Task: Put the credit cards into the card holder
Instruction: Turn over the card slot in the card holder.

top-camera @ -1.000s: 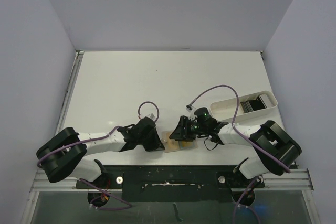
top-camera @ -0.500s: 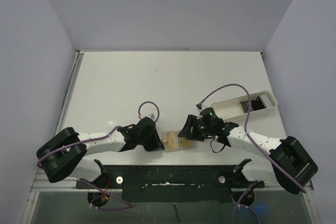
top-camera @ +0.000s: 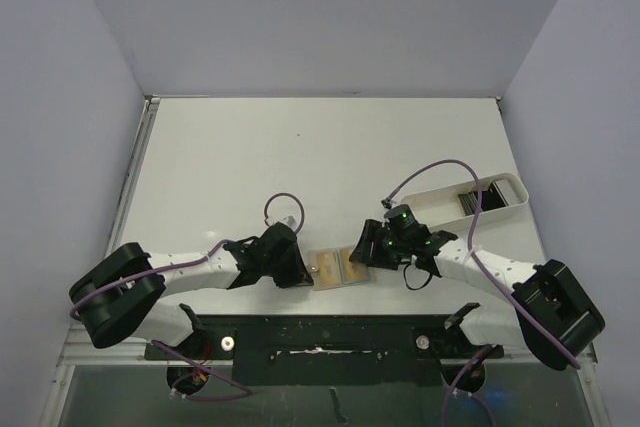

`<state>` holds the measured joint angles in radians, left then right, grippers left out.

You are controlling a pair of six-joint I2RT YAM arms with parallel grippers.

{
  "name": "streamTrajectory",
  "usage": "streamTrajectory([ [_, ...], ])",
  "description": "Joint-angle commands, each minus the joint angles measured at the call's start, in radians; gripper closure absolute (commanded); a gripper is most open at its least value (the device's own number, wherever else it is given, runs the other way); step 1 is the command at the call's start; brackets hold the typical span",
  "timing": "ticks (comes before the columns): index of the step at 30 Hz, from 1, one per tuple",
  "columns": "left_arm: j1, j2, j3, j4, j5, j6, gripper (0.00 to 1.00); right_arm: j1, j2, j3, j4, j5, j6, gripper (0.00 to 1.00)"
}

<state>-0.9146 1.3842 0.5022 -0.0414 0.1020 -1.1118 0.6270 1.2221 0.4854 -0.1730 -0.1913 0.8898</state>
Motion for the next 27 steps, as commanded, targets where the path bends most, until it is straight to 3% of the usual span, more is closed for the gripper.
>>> streamTrajectory([
  [1,0.0,-0.009,0.024,-0.001,-0.021,0.026,1.0,-0.006,0.022,0.02,0.073,-0.034,-0.014,0.46],
  [27,0.0,0.01,0.033,0.003,-0.012,0.026,1.0,-0.027,-0.031,0.01,0.133,-0.135,-0.006,0.47],
])
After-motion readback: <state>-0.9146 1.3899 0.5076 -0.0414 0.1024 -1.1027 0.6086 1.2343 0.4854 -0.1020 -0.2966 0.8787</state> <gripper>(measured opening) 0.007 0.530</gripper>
